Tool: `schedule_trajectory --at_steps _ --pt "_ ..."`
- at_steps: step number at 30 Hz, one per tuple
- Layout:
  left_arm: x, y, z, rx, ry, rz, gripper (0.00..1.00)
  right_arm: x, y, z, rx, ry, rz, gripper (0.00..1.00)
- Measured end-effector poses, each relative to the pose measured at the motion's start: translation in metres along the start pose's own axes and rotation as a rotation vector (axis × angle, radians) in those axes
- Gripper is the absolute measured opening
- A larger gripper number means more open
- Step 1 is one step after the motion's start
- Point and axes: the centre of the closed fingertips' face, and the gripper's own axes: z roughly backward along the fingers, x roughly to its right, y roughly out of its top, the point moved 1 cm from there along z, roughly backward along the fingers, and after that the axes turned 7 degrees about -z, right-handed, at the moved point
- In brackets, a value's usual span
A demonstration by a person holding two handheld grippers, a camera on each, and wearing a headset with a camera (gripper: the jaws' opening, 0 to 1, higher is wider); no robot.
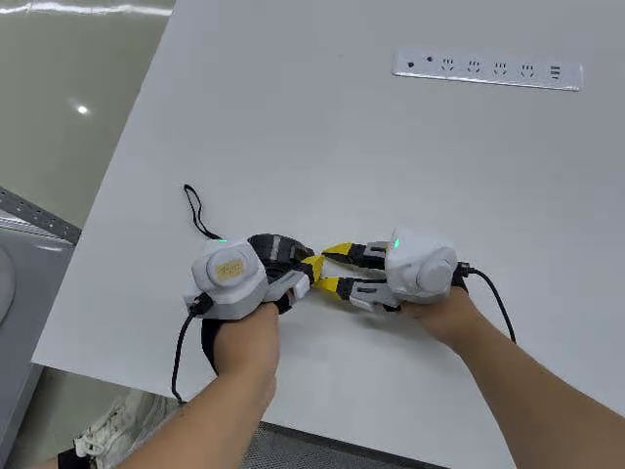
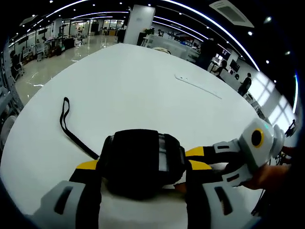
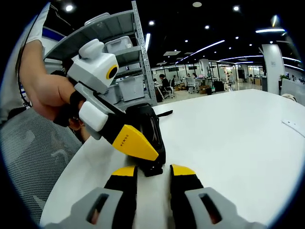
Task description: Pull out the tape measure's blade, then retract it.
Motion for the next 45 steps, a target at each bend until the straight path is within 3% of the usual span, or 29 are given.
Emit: schedule_trajectory --at_steps 6,10,18,23,26,34,45 --pt "0.0 -0.001 0.001 -0.009 -0.025 -0.073 0.74 0.001 0.001 0.004 0.011 -0.001 -0.028 0.29" --pt "0.0 0.002 0.003 0.017 -0.047 -0.094 0.75 0.0 0.001 0.003 0.007 -0.001 -0.032 0.29" --pt "0.004 0.003 0.005 0.021 -0.076 -0.12 0.73 -0.001 0.0 0.006 0.003 0.0 -0.039 0.28" --pt "0.005 -0.001 0.009 0.013 -0.129 -0.222 0.72 0.0 -0.001 0.016 0.015 -0.019 -0.077 0.28" --pt "0.006 -0.001 0.013 0.027 -0.161 -0.29 0.72 0.0 0.0 0.022 0.035 -0.041 -0.112 0.29" --pt "0.002 -0.002 0.02 0.04 -0.207 -0.367 0.72 -0.005 -0.003 0.037 0.041 -0.097 -0.153 0.31" --pt "-0.005 -0.007 0.03 0.057 -0.282 -0.393 0.71 -0.012 -0.006 0.058 0.043 -0.205 -0.221 0.37"
